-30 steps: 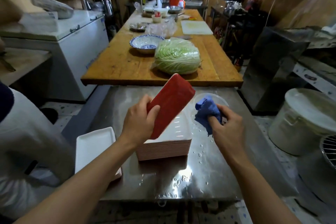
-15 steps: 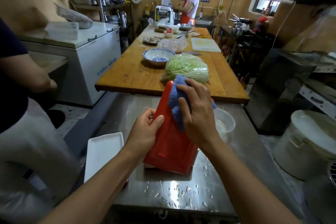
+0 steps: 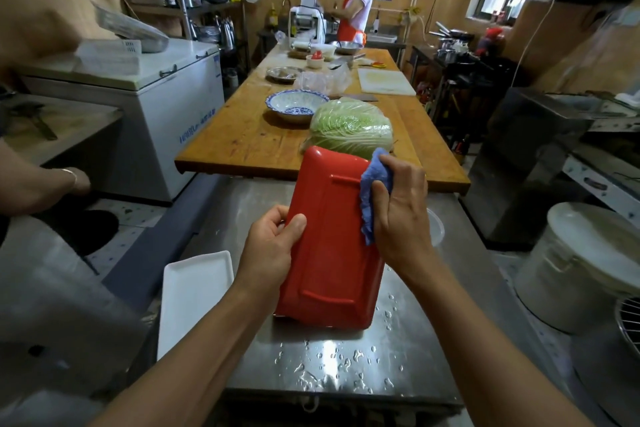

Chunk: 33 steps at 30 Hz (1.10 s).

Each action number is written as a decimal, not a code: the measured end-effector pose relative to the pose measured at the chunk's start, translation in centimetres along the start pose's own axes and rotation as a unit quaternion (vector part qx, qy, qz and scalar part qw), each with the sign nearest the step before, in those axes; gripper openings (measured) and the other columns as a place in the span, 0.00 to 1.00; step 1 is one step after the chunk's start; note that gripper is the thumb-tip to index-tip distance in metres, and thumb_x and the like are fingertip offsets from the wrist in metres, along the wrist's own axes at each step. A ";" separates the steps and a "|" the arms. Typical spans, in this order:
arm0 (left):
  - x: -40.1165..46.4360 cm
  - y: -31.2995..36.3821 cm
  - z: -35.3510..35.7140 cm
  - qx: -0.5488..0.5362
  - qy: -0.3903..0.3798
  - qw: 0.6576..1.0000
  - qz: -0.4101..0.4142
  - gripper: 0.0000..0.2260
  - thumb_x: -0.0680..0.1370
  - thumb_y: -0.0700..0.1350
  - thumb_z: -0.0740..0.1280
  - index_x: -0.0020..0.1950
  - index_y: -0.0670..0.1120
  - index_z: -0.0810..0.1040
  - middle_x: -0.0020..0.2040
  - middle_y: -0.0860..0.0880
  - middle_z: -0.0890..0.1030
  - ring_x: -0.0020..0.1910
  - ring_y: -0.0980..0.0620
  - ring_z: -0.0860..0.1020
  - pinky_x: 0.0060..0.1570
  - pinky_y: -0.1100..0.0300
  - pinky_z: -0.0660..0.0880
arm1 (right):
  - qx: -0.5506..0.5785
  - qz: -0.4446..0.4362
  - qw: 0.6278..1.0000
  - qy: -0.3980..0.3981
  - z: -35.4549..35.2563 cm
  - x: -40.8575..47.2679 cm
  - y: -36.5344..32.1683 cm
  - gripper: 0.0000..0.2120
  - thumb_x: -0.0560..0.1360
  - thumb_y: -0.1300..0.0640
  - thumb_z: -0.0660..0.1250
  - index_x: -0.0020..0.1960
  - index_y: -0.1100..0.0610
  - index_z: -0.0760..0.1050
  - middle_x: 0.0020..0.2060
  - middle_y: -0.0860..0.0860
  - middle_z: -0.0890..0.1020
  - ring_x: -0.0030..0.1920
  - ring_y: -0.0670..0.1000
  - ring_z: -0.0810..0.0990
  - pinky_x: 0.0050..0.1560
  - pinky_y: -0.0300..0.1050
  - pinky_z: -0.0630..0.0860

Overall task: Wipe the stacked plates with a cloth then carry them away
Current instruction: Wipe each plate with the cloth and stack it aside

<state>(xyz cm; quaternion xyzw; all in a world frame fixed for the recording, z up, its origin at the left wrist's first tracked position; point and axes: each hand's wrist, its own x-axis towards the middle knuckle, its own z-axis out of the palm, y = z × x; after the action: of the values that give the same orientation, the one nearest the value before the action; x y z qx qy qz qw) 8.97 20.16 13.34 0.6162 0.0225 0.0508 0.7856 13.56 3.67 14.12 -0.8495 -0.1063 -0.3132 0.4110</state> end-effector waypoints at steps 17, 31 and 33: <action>2.8 -0.6 2.9 -0.169 -0.006 0.984 -0.060 0.07 0.80 0.43 0.60 0.53 0.46 0.76 0.42 0.49 0.85 0.42 0.51 0.84 0.36 0.54 0.80 | 0.248 0.210 0.946 -0.019 -2.8 -4.4 1.3 0.22 0.69 0.63 0.73 0.54 0.44 0.67 0.50 0.48 0.78 0.46 0.46 0.82 0.41 0.43 0.81; 7.0 4.4 -1.2 0.222 -0.256 0.940 -0.036 0.23 0.60 0.45 0.79 0.53 0.48 0.80 0.46 0.47 0.85 0.44 0.48 0.84 0.39 0.62 0.79 | 0.141 0.134 0.955 -0.222 -8.5 -0.6 1.8 0.26 0.63 0.72 0.73 0.52 0.50 0.69 0.44 0.57 0.82 0.43 0.60 0.82 0.42 0.59 0.81; 6.8 4.3 -0.8 0.224 -0.273 0.934 -0.055 0.22 0.60 0.42 0.78 0.53 0.47 0.80 0.46 0.47 0.85 0.44 0.49 0.84 0.39 0.61 0.79 | 0.129 0.130 0.950 -0.252 -8.6 -0.2 2.2 0.25 0.63 0.70 0.73 0.52 0.49 0.70 0.45 0.57 0.81 0.44 0.58 0.82 0.45 0.60 0.80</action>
<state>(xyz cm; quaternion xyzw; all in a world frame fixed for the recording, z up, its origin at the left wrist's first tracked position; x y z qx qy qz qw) 15.40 22.70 17.53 0.7642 -0.1486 -0.1691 0.6045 10.59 -4.31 16.58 -0.8469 -0.1345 -0.0159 0.5141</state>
